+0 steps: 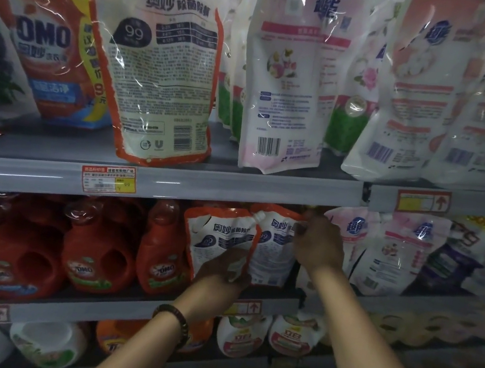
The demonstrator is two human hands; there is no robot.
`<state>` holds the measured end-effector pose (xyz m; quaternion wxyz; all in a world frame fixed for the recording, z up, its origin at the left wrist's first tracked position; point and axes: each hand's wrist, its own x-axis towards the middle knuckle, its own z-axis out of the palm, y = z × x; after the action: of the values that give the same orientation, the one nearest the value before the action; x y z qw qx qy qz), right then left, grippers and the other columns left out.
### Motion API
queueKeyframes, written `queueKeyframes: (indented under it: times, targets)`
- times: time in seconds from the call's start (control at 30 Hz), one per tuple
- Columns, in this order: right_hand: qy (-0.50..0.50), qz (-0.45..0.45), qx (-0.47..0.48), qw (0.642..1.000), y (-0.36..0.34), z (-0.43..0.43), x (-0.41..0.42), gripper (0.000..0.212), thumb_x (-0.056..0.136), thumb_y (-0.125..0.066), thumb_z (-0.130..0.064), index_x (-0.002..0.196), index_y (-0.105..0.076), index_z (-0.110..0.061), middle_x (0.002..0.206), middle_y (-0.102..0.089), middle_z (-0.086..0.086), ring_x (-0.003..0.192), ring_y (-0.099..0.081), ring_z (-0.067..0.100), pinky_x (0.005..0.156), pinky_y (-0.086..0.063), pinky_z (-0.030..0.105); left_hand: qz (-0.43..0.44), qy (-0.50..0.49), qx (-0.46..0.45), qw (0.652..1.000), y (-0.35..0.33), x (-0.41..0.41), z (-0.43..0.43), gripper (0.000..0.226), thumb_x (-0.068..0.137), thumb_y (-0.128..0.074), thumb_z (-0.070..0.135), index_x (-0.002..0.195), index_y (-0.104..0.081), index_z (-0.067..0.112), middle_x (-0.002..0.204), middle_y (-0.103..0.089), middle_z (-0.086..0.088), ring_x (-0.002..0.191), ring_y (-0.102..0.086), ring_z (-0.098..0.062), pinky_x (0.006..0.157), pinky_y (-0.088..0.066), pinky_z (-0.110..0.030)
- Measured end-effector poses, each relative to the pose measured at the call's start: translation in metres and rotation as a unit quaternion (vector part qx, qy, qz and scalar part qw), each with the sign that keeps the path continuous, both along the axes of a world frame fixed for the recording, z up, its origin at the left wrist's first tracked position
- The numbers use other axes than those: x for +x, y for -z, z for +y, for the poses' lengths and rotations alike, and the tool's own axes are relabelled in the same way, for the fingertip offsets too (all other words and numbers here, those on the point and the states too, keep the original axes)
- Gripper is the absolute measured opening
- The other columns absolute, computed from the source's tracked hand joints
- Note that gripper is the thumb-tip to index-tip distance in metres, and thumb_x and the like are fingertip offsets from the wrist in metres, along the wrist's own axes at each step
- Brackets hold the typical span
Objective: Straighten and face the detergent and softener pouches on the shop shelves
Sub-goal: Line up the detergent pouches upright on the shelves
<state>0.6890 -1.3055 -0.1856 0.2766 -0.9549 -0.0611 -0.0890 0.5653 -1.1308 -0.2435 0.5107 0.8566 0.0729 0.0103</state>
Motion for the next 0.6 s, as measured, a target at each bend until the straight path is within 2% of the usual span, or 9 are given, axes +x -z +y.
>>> queueKeyframes:
  times: [0.07,0.17,0.27,0.33,0.4,0.43,0.5,0.53,0.6]
  targets:
    - [0.007,-0.006,-0.025,1.000,-0.002,-0.001,0.000,0.014,0.098,-0.063,-0.023,0.108,-0.073,-0.023,0.106,-0.077,0.010,0.103,-0.073,0.036,0.078,-0.053,0.035,-0.004,0.010,0.004,1.000,0.003,0.004,0.000,0.040,0.104,-0.065,0.029,0.132,-0.053,0.054,0.132,-0.055,0.034,0.134,-0.053,-0.003,0.118,-0.042,-0.030]
    - [0.020,-0.023,-0.063,0.998,-0.002,-0.001,-0.002,0.013,0.101,-0.062,-0.026,0.103,-0.075,-0.026,0.101,-0.076,0.007,0.098,-0.073,0.032,0.073,-0.047,0.031,-0.008,0.010,-0.028,1.000,0.008,0.007,-0.001,0.058,0.098,-0.071,0.036,0.152,-0.050,0.040,0.156,-0.051,0.020,0.145,-0.048,-0.008,0.123,-0.041,-0.042]
    - [0.010,-0.050,-0.092,0.994,-0.003,0.003,-0.009,0.013,0.102,-0.063,-0.028,0.099,-0.076,-0.025,0.099,-0.072,0.006,0.094,-0.072,0.031,0.070,-0.045,0.030,-0.010,0.008,-0.044,0.999,0.008,0.008,0.001,0.065,0.098,-0.073,0.031,0.156,-0.046,0.042,0.155,-0.045,0.026,0.148,-0.042,-0.005,0.124,-0.041,-0.043]
    - [-0.001,-0.060,-0.092,0.994,-0.003,0.005,-0.015,0.013,0.102,-0.064,-0.028,0.098,-0.076,-0.025,0.102,-0.070,0.006,0.095,-0.071,0.032,0.072,-0.050,0.033,-0.005,0.010,-0.038,0.999,0.007,0.007,0.001,0.069,0.094,-0.073,0.040,0.156,-0.044,0.045,0.160,-0.044,0.024,0.150,-0.042,-0.006,0.125,-0.039,-0.044]
    - [0.001,-0.071,-0.083,0.994,-0.003,0.005,-0.023,0.011,0.100,-0.067,-0.026,0.095,-0.076,-0.025,0.113,-0.065,0.007,0.099,-0.069,0.034,0.078,-0.055,0.037,0.003,0.011,-0.037,0.999,0.008,0.007,0.003,0.074,0.092,-0.073,0.043,0.158,-0.041,0.045,0.164,-0.043,0.020,0.151,-0.041,-0.008,0.125,-0.038,-0.044]
    - [0.009,-0.086,-0.087,0.992,-0.003,0.004,-0.025,0.009,0.098,-0.069,-0.027,0.092,-0.076,-0.026,0.118,-0.062,0.007,0.100,-0.066,0.035,0.082,-0.055,0.038,0.000,0.013,-0.038,0.999,0.007,0.007,0.002,0.072,0.094,-0.073,0.040,0.159,-0.042,0.044,0.164,-0.043,0.019,0.151,-0.041,-0.008,0.125,-0.039,-0.045]
    - [0.030,-0.119,-0.115,0.986,-0.001,0.001,-0.030,0.008,0.095,-0.072,-0.031,0.087,-0.075,-0.029,0.115,-0.064,0.005,0.105,-0.059,0.037,0.089,-0.049,0.042,-0.010,0.015,-0.041,0.999,0.004,0.006,0.002,0.065,0.099,-0.073,0.031,0.156,-0.045,0.043,0.157,-0.045,0.024,0.151,-0.041,-0.009,0.125,-0.040,-0.044]
    - [0.034,-0.126,-0.122,0.984,-0.001,-0.001,-0.032,0.009,0.095,-0.072,-0.032,0.086,-0.073,-0.030,0.108,-0.068,0.002,0.106,-0.058,0.037,0.089,-0.046,0.042,-0.011,0.017,-0.040,0.999,0.003,0.005,0.002,0.062,0.100,-0.072,0.028,0.152,-0.046,0.048,0.150,-0.045,0.028,0.150,-0.041,-0.008,0.124,-0.041,-0.043]
    - [0.012,-0.107,-0.085,0.990,0.000,-0.004,-0.036,0.014,0.098,-0.067,-0.026,0.084,-0.065,-0.027,0.090,-0.070,-0.001,0.098,-0.063,0.033,0.080,-0.045,0.038,-0.009,0.025,-0.028,0.999,-0.001,0.003,0.001,0.059,0.102,-0.070,0.026,0.135,-0.043,0.066,0.136,-0.041,0.041,0.143,-0.040,-0.003,0.121,-0.044,-0.043]
